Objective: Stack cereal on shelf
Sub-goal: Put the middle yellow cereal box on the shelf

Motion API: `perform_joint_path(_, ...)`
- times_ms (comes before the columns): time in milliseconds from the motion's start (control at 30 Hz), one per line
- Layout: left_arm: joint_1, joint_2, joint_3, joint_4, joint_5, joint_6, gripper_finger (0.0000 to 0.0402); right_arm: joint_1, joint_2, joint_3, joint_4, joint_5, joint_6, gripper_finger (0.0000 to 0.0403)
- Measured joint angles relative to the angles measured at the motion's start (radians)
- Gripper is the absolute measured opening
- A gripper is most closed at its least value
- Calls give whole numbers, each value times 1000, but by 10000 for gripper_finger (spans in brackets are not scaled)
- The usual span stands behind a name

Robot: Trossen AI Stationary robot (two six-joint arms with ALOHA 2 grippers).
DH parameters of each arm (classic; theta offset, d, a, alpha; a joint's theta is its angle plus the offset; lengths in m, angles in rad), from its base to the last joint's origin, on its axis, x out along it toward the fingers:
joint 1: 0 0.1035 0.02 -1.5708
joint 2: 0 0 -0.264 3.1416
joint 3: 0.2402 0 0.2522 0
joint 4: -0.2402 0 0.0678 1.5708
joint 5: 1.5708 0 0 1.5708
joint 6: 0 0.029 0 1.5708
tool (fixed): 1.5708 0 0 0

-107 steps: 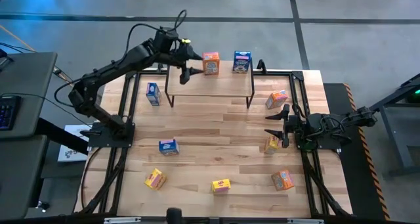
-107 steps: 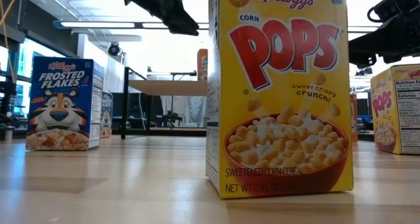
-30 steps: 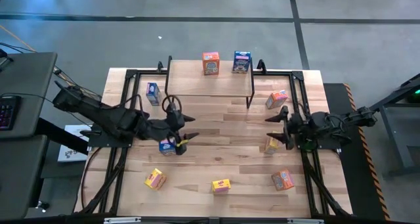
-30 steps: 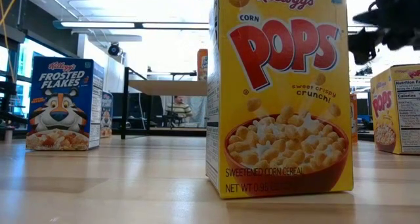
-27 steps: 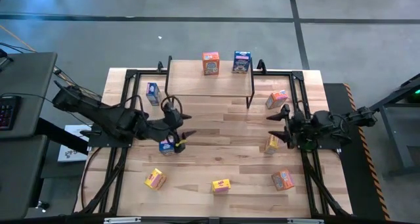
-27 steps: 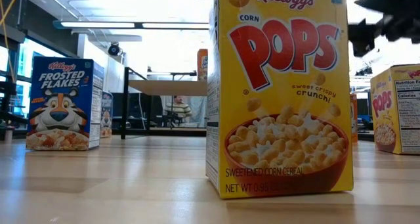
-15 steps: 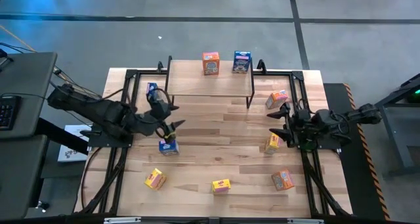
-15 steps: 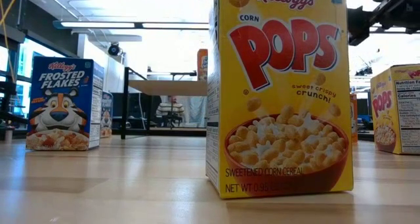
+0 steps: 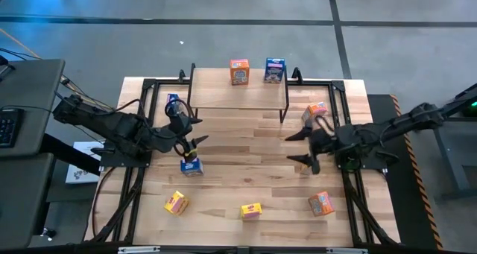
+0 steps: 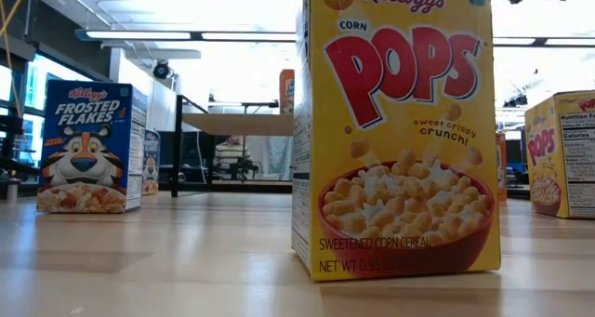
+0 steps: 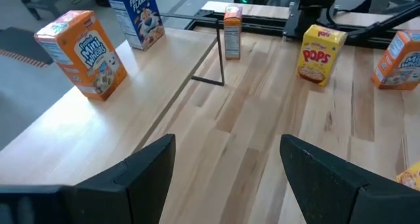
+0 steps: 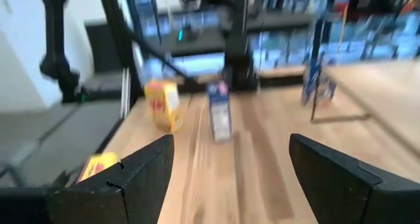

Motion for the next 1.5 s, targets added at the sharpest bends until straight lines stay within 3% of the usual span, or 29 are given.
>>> perform_joint_path(367,1,0,0,0,0,34,266,128,320,233,-81,0,69,295)
perform_joint_path(700,1,0,0,2,1,35,266,206,540,311,-88,0,96,295)
perform_joint_path(1500,1,1,0,22,2,34,266,281,818,332,154,-35,148,295)
